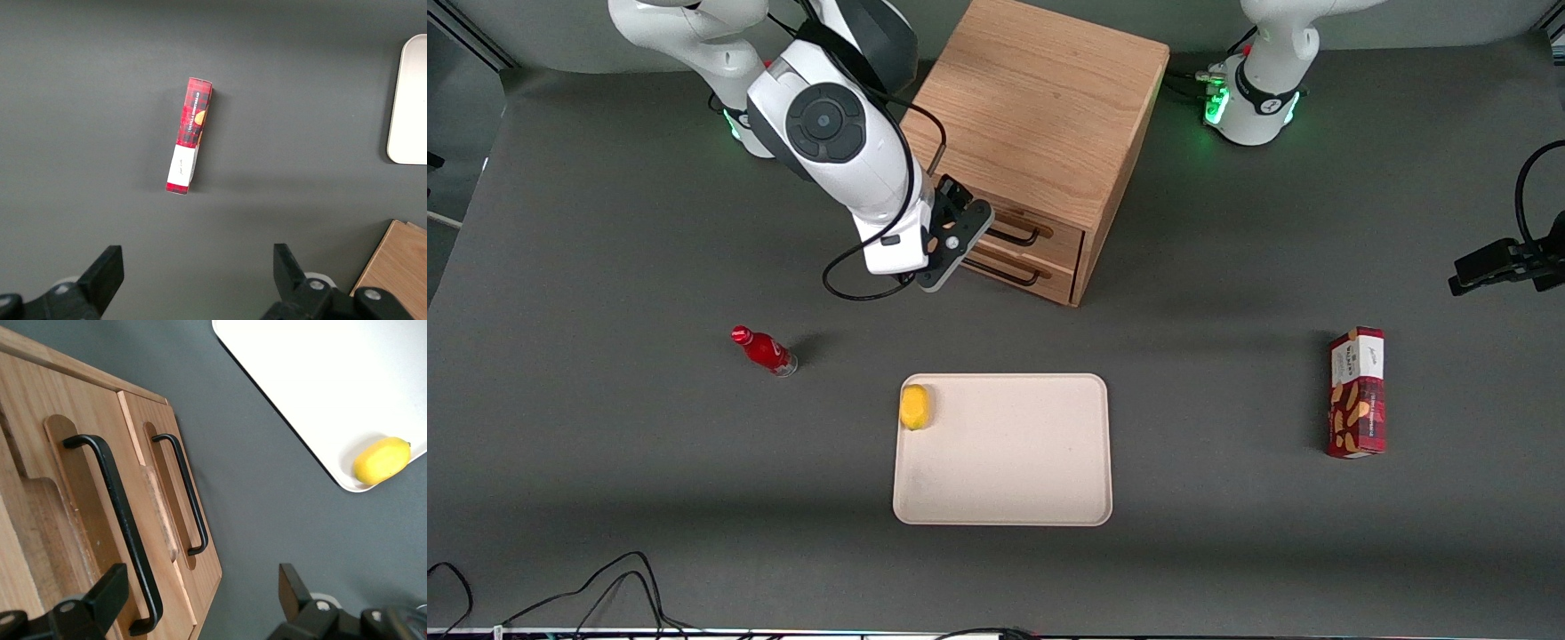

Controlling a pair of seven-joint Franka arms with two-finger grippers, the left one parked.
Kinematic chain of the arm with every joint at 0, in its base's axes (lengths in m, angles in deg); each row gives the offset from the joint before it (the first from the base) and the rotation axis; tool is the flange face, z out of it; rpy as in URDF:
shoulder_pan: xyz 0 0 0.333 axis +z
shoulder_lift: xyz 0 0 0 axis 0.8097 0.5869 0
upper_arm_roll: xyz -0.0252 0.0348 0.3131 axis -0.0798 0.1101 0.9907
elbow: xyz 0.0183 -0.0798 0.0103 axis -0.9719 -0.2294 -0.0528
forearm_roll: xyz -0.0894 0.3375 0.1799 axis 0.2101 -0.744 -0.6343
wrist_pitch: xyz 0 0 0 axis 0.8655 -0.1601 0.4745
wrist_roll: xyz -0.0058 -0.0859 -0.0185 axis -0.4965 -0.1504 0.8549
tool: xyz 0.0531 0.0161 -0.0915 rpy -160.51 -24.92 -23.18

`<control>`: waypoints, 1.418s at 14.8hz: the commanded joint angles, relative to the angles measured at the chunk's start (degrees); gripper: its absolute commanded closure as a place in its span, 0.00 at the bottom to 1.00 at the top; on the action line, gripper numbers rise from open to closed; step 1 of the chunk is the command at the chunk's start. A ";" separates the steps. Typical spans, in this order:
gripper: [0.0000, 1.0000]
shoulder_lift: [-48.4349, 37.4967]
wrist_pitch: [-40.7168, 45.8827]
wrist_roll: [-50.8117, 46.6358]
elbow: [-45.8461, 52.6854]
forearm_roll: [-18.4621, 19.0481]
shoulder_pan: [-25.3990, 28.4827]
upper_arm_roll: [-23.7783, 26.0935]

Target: Open upper drawer

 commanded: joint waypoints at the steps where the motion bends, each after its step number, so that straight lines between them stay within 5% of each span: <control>1: 0.00 0.00 -1.83 1.20 -0.96 0.06 0.31 0.07; 21: 0.00 1.67 -5.08 4.19 -3.69 0.76 1.80 1.74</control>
